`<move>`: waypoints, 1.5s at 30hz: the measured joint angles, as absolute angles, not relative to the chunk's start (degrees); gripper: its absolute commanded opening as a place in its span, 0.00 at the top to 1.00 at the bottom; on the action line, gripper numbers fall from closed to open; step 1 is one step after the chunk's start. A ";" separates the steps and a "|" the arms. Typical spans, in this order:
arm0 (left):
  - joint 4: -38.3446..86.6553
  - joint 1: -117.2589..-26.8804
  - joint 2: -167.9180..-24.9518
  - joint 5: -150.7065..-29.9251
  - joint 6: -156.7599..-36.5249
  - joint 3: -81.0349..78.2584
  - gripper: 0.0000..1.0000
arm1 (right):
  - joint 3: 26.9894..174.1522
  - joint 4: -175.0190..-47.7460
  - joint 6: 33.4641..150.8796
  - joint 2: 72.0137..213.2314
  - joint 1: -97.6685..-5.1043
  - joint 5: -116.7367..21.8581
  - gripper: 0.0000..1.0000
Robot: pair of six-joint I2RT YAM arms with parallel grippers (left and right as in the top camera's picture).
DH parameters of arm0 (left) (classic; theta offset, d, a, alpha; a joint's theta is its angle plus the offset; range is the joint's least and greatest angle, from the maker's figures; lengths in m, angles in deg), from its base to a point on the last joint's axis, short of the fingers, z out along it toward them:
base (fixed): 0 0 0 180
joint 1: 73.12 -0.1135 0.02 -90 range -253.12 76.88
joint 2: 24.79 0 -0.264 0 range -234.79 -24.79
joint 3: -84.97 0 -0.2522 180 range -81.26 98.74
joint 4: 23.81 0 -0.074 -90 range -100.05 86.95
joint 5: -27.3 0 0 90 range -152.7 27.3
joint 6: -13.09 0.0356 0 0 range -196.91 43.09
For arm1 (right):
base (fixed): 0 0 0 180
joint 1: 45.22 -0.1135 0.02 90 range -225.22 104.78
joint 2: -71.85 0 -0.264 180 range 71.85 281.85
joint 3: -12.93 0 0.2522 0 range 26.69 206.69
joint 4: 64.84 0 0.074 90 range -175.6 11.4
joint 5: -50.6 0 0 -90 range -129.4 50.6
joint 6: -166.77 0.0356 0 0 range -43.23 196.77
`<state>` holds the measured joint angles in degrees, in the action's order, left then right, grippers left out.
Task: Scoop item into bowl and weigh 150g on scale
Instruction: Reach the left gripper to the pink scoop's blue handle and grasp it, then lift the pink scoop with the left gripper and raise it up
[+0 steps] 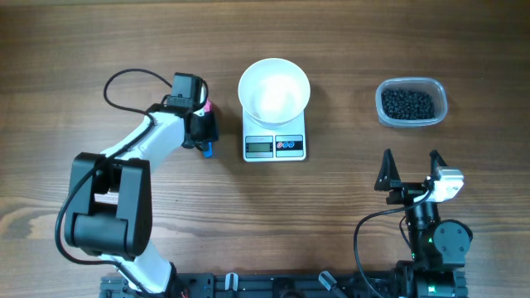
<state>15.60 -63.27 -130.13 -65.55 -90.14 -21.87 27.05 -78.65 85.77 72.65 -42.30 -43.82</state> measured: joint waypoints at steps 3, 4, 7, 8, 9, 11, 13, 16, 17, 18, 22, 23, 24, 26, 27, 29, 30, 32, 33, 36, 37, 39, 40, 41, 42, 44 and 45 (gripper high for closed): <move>15.55 -63.10 -130.13 -65.36 -90.23 -21.87 0.02 | 27.05 -78.65 85.75 72.65 -42.30 -43.82 0.00; 15.45 -63.08 -130.13 -65.14 -90.10 -21.87 0.00 | 27.05 -78.65 85.77 72.65 -42.30 -43.82 0.00; 14.46 -62.70 -130.00 -64.39 -90.51 -21.74 0.00 | 27.05 -78.65 85.77 72.65 -42.30 -43.82 0.00; 14.29 -62.70 -130.00 -64.15 -90.53 -21.74 0.06 | 27.05 -78.65 85.77 72.65 -42.30 -43.82 0.00; 14.24 -62.70 -130.00 -64.04 -90.53 -21.74 0.17 | 27.05 -78.65 85.77 72.65 -42.30 -43.82 0.00; 14.05 -62.73 -130.00 -63.78 -90.77 -21.80 0.36 | 27.05 -78.65 85.77 72.65 -42.30 -43.82 0.00; 14.11 -62.73 -130.02 -63.37 -90.71 -21.98 0.45 | 27.05 -78.65 85.77 72.65 -42.30 -43.82 0.00; 14.11 -62.73 -130.13 -61.29 -90.97 -22.20 0.45 | 27.05 -78.65 85.77 72.65 -42.30 -43.82 0.00; 14.13 -62.73 -130.15 -60.24 -91.23 -22.22 0.49 | 27.05 -78.65 85.77 72.65 -42.30 -43.82 0.00; 14.11 -62.73 -130.21 -58.95 -91.91 -22.28 0.50 | 27.05 -78.65 85.77 72.65 -42.30 -43.82 0.00; 14.09 -62.73 -130.26 -57.55 -93.37 -22.35 0.57 | 27.05 -78.65 85.77 72.65 -42.30 -43.82 0.00; 14.07 -62.73 -130.28 -57.05 -93.86 -22.39 0.58 | 27.05 -78.65 85.77 72.65 -42.30 -43.82 0.00; 14.07 -62.73 -130.28 -56.24 -94.66 -22.41 0.59 | 27.05 -78.65 85.77 72.65 -42.30 -43.82 0.00; 13.89 -62.73 -130.35 -54.95 -96.19 -22.48 0.60 | 27.05 -78.65 85.77 72.65 -42.30 -43.82 0.00; 13.78 -62.73 -130.35 -54.51 -96.83 -22.50 0.60 | 27.05 -78.65 85.77 72.65 -42.30 -43.82 0.00; 13.59 -62.73 -130.37 -54.12 -97.42 -22.50 0.65 | 27.05 -78.65 85.77 72.65 -42.30 -43.82 0.00; 13.50 -62.73 -130.39 -54.12 -97.46 -22.50 0.69 | 27.05 -78.65 85.77 72.65 -42.30 -43.82 0.00; 13.26 -62.73 -130.61 -53.95 -97.86 -22.50 0.71 | 27.05 -78.65 85.77 72.65 -42.30 -43.82 0.00; 13.11 -62.73 -130.67 -53.86 -98.07 -22.50 0.73 | 27.05 -78.65 85.77 72.65 -42.30 -43.82 0.00; 12.60 -62.73 -130.87 -53.66 -98.16 -22.50 0.73 | 27.05 -78.65 85.77 72.65 -42.30 -43.82 0.00; 12.58 -62.73 -130.87 -53.57 -98.25 -22.50 0.73 | 27.05 -78.65 85.77 72.65 -42.30 -43.82 0.00; 12.58 -62.73 -130.87 -53.55 -98.25 -22.50 0.76 | 27.05 -78.65 85.75 72.65 -42.30 -43.82 0.00; 12.58 -62.73 -130.87 -53.53 -98.25 -22.50 0.83 | 27.05 -78.65 85.77 72.65 -42.30 -43.82 0.00; 12.56 -62.73 -130.87 -53.53 -98.23 -22.50 0.83 | 27.05 -78.65 85.77 72.65 -42.30 -43.82 0.00; 12.54 -62.73 -130.87 -53.51 -98.21 -22.50 0.80 | 27.05 -78.65 85.77 72.65 -42.30 -43.82 0.00; 12.30 -62.73 -130.87 -53.55 -98.31 -22.48 0.77 | 27.05 -78.65 85.77 72.65 -42.30 -43.82 0.00; 12.21 -62.73 -130.87 -53.55 -98.34 -22.48 0.77 | 27.05 -78.65 85.77 72.65 -42.30 -43.82 0.00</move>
<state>12.21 -62.73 -130.87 -53.55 -98.34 -22.48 27.05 -78.65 85.77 72.65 -42.30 -43.82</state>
